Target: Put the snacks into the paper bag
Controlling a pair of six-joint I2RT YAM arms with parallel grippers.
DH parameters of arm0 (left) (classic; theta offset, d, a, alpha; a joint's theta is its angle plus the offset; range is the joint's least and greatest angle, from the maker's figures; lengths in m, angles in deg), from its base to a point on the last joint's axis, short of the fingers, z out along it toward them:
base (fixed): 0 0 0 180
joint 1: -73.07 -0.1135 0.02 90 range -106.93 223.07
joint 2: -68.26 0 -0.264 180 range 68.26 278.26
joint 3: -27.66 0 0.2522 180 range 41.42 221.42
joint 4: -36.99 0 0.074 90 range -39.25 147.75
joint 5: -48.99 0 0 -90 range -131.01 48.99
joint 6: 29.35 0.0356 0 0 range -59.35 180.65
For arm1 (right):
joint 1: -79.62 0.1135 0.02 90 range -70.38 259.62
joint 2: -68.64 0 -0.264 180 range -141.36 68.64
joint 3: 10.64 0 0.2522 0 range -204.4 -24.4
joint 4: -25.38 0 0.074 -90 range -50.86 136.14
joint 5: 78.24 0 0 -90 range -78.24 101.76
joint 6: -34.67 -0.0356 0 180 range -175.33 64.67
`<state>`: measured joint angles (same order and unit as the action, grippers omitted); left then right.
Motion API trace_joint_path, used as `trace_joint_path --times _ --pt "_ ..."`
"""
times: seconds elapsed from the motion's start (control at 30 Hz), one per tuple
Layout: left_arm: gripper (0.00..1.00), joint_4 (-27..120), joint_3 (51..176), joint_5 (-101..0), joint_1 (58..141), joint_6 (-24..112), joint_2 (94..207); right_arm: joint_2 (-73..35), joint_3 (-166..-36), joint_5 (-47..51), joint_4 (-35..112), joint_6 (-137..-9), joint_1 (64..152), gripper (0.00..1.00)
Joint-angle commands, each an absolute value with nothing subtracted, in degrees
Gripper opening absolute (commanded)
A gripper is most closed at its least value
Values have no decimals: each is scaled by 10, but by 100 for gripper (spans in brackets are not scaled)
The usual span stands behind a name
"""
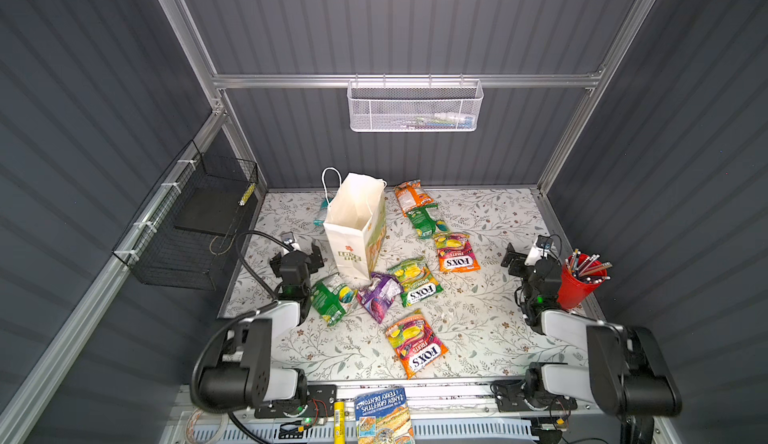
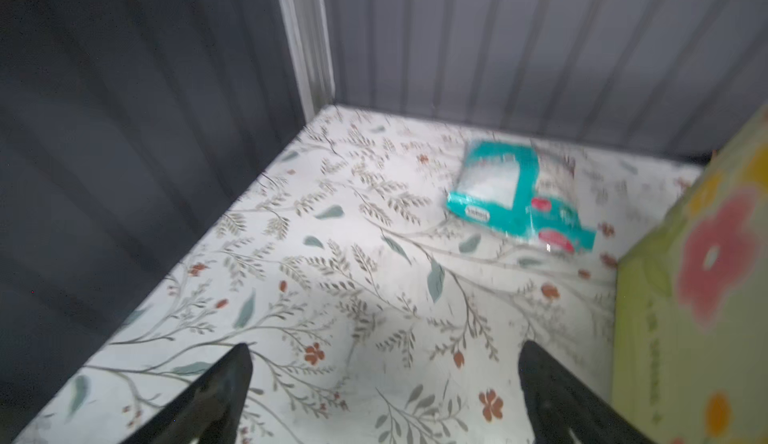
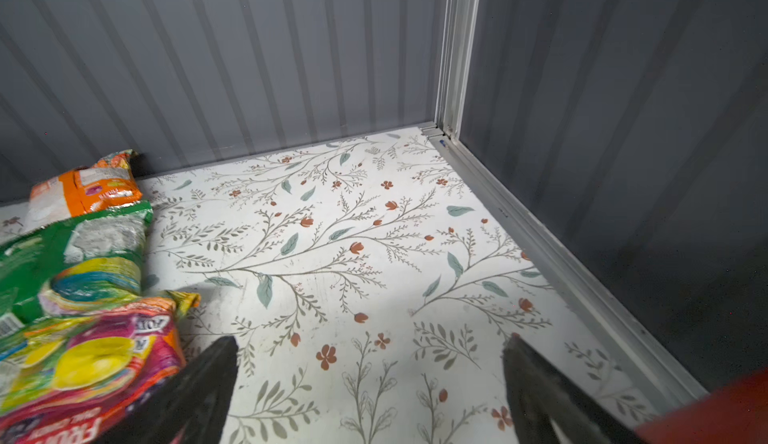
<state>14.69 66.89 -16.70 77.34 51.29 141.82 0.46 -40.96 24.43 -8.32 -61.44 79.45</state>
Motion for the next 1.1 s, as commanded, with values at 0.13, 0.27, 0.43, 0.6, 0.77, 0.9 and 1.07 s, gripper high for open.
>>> trace_joint_path --times 0.13,0.27,0.43,0.6,0.77,0.9,1.07 --pt "100 647 865 -98 769 246 1296 212 -496 287 194 -845 805 99" --pt "100 705 924 -286 769 282 1269 272 -480 237 217 -976 795 99" --pt "100 829 1039 -430 769 344 1243 268 -559 127 385 -982 795 99" --pt "100 889 1131 -503 772 400 1265 263 -587 69 458 -969 802 99" --pt "100 948 1241 -491 836 450 1367 274 -576 37 460 -964 820 99" --pt "100 990 1325 -447 873 473 1462 277 -567 37 451 -953 844 99" --pt "100 1042 1419 -392 879 488 1555 284 -556 37 448 -948 852 99"
